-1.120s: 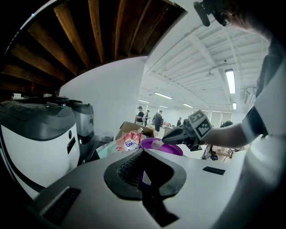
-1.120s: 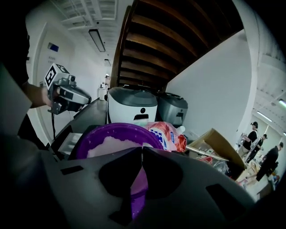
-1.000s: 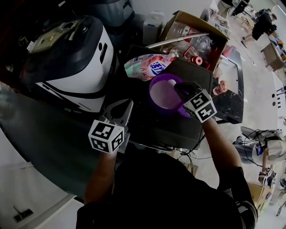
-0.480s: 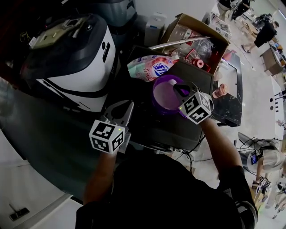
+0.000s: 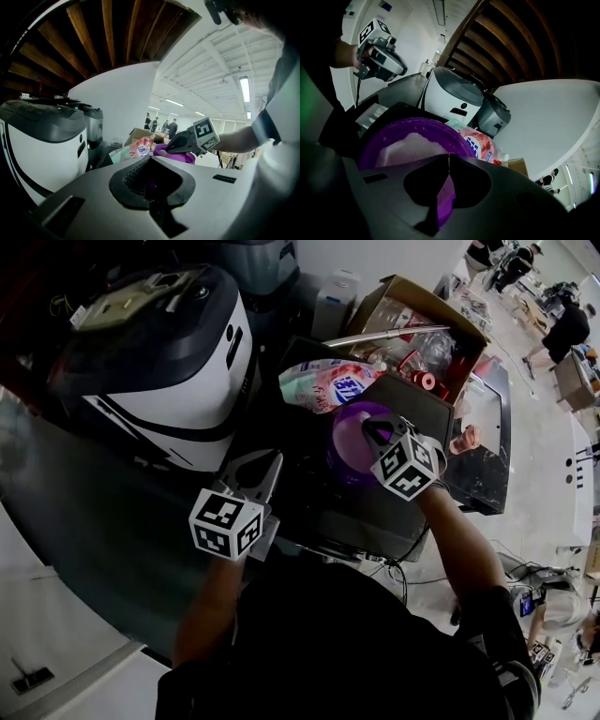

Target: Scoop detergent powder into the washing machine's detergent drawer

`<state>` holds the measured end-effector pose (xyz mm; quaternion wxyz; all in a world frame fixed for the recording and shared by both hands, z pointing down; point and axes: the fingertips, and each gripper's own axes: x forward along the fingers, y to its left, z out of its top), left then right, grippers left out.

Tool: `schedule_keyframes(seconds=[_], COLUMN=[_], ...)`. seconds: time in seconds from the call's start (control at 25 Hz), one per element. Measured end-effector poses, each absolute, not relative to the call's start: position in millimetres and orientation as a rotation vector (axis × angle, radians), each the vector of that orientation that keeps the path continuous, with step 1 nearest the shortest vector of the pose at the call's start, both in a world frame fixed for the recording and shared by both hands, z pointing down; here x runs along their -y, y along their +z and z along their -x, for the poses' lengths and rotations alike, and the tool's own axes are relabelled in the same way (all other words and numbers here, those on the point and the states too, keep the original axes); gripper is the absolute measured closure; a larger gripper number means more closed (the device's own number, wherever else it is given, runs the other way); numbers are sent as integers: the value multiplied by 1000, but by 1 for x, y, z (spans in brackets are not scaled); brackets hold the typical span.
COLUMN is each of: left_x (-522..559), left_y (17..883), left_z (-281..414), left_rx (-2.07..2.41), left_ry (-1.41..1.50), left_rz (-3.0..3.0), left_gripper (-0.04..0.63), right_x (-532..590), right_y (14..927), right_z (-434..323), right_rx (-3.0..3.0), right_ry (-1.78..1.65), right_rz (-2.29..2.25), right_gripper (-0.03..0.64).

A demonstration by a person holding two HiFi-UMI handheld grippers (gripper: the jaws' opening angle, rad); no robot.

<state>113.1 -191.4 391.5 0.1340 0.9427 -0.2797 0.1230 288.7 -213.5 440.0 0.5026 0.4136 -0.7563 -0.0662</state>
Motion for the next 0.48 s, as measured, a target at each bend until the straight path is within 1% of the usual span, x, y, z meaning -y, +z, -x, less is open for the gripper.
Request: schedule_keyframes(seconds=[0.48], left_x=[194], left_y=[393], left_z=[-105], left_rx=[827], left_ry=[341], left_rz=[-2719], left_gripper=[588], right_x=[213], right_y=[451], right_z=[-278], right_rx=[1830], right_ry=[-113], right_rz=[-894], right_gripper=[597])
